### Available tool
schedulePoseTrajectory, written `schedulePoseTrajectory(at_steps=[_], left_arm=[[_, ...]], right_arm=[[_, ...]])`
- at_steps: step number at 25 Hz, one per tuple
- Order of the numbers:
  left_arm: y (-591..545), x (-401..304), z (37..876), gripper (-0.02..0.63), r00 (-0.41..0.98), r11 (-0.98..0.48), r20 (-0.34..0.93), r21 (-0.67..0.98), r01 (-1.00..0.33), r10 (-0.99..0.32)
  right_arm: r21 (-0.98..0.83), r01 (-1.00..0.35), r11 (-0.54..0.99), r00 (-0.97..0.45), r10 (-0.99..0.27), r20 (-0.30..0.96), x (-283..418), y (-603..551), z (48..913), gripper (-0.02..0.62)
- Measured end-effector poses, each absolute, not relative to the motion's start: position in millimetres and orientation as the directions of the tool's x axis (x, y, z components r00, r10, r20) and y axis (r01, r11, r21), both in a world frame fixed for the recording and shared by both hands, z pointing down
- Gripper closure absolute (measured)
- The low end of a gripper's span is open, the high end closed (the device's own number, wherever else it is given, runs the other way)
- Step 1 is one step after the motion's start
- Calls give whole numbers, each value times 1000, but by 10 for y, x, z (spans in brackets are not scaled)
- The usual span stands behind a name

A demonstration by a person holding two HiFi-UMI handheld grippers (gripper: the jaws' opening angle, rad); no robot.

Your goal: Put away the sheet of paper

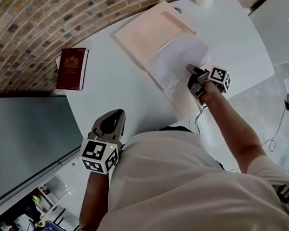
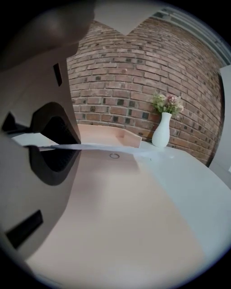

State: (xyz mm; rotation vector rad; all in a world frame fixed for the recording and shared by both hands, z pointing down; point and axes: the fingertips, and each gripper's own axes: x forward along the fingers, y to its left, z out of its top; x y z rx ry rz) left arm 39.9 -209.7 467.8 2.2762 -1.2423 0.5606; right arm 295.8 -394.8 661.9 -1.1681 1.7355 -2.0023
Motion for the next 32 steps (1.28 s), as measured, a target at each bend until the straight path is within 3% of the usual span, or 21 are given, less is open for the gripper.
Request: schedulePoseTrajectory(at_steps=[32], left_arm=[[-1910,45,4784,577,379,-300,608,233,-925,-697]], right_arm=[[-889,-362,-279,-638,-622,455,2197,-5026,6778,568]])
